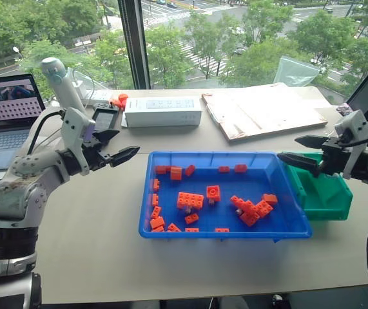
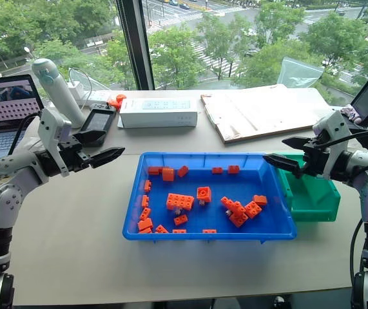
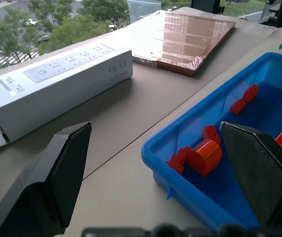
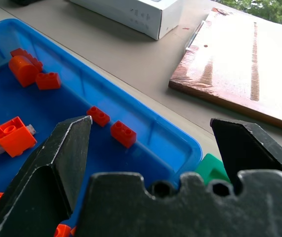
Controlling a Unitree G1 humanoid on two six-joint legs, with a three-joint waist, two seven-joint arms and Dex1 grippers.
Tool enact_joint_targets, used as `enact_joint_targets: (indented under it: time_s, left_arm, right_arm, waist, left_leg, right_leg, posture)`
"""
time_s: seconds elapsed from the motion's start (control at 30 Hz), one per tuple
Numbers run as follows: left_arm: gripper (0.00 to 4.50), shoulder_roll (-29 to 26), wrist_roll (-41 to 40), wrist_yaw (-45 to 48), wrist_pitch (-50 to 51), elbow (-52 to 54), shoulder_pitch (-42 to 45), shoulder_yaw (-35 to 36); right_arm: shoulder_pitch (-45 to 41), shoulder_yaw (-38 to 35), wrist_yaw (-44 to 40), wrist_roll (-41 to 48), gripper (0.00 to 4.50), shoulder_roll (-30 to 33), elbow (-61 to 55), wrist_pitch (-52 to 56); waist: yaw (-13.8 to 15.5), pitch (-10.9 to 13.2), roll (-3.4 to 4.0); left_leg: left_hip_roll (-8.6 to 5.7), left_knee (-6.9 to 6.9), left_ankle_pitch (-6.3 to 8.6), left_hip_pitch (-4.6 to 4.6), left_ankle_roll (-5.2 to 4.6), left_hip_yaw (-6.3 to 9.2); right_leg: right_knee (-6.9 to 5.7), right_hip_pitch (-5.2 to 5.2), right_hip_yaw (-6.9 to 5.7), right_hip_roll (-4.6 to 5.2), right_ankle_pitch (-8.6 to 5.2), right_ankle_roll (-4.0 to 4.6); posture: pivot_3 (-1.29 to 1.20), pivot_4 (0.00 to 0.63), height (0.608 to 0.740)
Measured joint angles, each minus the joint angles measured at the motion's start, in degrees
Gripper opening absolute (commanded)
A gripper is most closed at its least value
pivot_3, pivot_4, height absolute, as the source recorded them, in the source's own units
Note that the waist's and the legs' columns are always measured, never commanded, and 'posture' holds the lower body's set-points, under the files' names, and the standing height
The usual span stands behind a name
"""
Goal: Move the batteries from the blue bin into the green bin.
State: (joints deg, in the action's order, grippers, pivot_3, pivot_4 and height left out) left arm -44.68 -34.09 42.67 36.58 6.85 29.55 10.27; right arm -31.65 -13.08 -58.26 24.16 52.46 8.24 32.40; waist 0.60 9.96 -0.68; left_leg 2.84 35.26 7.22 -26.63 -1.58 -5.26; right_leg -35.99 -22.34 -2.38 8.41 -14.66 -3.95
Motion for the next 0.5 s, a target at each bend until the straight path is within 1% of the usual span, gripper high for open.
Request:
enact_joint_targets:
  time_s: [0.07,0.1,0.17,0.2,0.27,0.3,0.4,0.5]
  left_arm:
    - [4.50,-0.1,0.0,0.4,0.1,-0.1,0.2,-0.2]
    - [4.50,-1.0,-0.1,2.4,1.2,-0.4,1.1,-1.2]
    - [4.50,-3.4,-1.3,7.3,3.7,-0.4,3.3,-3.1]
    - [4.50,-4.7,-2.6,10.4,4.7,0.6,4.2,-3.9]
    - [4.50,-8.0,-4.8,16.9,6.0,5.1,4.2,-5.8]
    - [4.50,-8.8,-5.7,18.9,6.5,6.7,4.2,-6.6]
    - [4.50,-9.4,-6.7,21.9,7.9,9.4,4.4,-8.8]
    - [4.50,-10.9,-6.7,23.4,8.3,11.9,3.9,-9.2]
  right_arm:
    - [0.3,-0.2,0.3,0.0,4.48,0.0,-0.3,0.1]
    - [1.6,-0.6,1.2,0.1,4.48,0.0,-2.6,0.9]
    - [2.1,0.9,1.6,0.9,4.48,0.3,-7.5,4.4]
    - [2.0,2.6,1.2,1.1,4.48,1.2,-10.1,6.6]
    - [1.7,7.1,-1.3,0.9,4.48,5.1,-14.3,9.3]
    - [1.2,9.2,-2.8,0.8,4.48,6.7,-15.9,10.1]
    - [-0.1,14.7,-6.7,0.4,4.48,9.2,-20.7,10.8]
    - [-0.2,19.2,-8.9,-1.1,4.48,10.2,-21.9,10.9]
  waist:
    - [0.0,0.0,0.00]
    - [0.1,0.0,-0.04]
    - [0.1,0.0,-0.07]
    - [0.1,0.0,-0.07]
    - [-0.1,0.0,-0.06]
    - [-0.1,0.0,-0.06]
    - [0.0,0.1,-0.07]
    - [0.0,0.1,-0.08]
  left_leg:
    - [0.00,0.01,0.00,0.00,0.00,0.00]
    - [0.00,0.01,-0.01,-0.01,0.01,0.05]
    - [0.01,0.03,-0.02,-0.11,0.02,0.04]
    - [0.01,0.05,-0.02,-0.14,0.02,0.05]
    - [0.01,0.05,0.01,-0.18,-0.01,0.00]
    - [0.02,0.05,0.02,-0.18,-0.02,0.01]
    - [0.05,0.04,0.01,-0.18,0.00,0.06]
    - [0.05,0.11,0.00,-0.23,0.00,0.06]
  right_leg:
    - [-0.01,0.00,0.00,0.00,0.00,0.00]
    - [-0.05,0.00,-0.05,0.00,0.00,0.01]
    - [-0.10,-0.14,-0.04,-0.01,0.00,0.02]
    - [-0.10,-0.15,-0.03,-0.01,0.00,0.02]
    - [-0.06,-0.21,0.02,0.00,-0.01,0.02]
    - [-0.06,-0.23,0.02,0.00,-0.02,0.04]
    - [-0.11,-0.27,0.00,-0.03,-0.05,0.08]
    - [-0.10,-0.28,0.02,-0.03,-0.05,0.08]
  posture:
    - [0.00,0.150,0.730]
    - [0.00,0.150,0.730]
    - [0.00,0.150,0.730]
    - [0.00,0.150,0.730]
    - [0.00,0.150,0.730]
    - [0.00,0.150,0.730]
    - [0.00,0.150,0.730]
    - [0.00,0.150,0.730]
